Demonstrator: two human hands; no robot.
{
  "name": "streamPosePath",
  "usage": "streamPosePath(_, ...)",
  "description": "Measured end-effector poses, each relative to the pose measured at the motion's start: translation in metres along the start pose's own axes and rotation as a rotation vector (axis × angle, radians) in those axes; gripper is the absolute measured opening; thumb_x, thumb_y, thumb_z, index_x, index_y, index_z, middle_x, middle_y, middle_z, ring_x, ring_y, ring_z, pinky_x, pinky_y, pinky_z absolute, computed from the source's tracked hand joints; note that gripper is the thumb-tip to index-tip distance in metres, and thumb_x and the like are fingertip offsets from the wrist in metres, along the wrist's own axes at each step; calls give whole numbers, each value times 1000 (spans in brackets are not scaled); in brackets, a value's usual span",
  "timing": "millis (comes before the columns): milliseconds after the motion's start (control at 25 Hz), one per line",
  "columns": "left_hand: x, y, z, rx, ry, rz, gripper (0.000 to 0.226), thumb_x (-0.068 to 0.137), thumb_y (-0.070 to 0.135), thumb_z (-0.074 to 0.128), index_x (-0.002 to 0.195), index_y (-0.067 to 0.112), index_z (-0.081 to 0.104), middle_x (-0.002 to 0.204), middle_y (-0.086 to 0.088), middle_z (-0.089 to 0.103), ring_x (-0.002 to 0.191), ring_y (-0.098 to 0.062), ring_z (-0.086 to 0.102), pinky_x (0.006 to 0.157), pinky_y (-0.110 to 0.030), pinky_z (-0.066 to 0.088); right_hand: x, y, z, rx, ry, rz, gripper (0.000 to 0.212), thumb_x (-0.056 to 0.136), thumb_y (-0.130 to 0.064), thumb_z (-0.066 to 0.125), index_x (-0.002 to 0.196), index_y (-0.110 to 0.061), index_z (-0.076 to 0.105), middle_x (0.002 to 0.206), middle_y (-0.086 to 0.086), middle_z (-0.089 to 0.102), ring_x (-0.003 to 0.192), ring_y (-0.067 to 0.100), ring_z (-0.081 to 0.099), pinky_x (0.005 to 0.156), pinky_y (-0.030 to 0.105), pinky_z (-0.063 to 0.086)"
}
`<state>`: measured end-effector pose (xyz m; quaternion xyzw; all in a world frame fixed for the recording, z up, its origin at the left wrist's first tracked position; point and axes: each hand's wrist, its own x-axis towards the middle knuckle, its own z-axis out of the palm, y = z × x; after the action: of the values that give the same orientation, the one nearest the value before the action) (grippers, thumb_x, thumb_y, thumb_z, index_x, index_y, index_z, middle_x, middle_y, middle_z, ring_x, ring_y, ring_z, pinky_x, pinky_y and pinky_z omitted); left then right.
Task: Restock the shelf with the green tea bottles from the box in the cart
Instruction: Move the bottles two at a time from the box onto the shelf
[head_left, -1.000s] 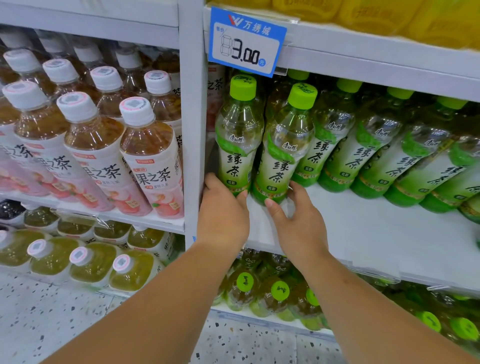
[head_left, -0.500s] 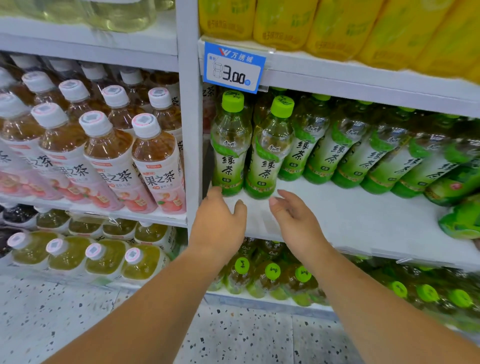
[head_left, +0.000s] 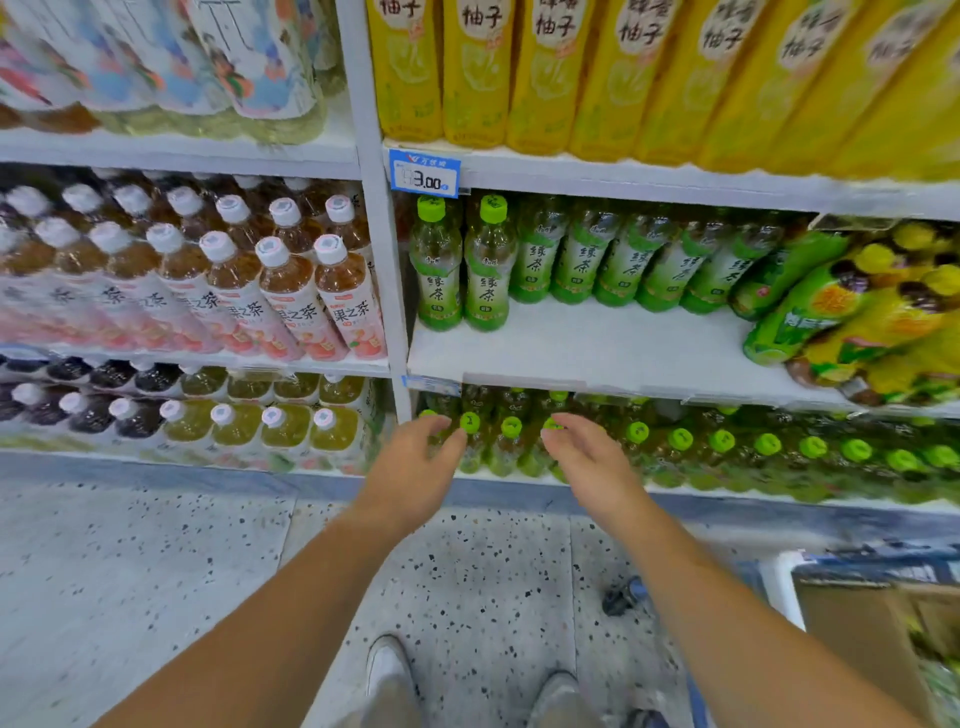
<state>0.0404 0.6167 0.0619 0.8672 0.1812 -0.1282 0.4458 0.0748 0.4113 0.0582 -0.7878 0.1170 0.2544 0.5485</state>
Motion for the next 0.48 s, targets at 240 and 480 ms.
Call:
streamPosePath(240, -81, 53, 28, -21, -89, -14, 53, 99, 48, 51, 144, 21, 48, 143, 4, 53, 126, -15, 51, 101, -38, 47, -87, 27, -65, 0, 10, 29, 55, 99, -45, 55, 150, -28, 43, 130, -13, 52, 116, 9, 50, 81, 25, 45)
streamPosePath(480, -143, 114, 72, -136, -173, 1, 53, 100, 47, 51, 146, 21, 44, 140, 8, 51, 121, -12, 50, 94, -31, 43, -161, 36, -143, 56, 66, 65, 53, 101, -41, 54, 150, -28, 41, 139, -8, 53, 120, 11, 51, 97, 30, 40)
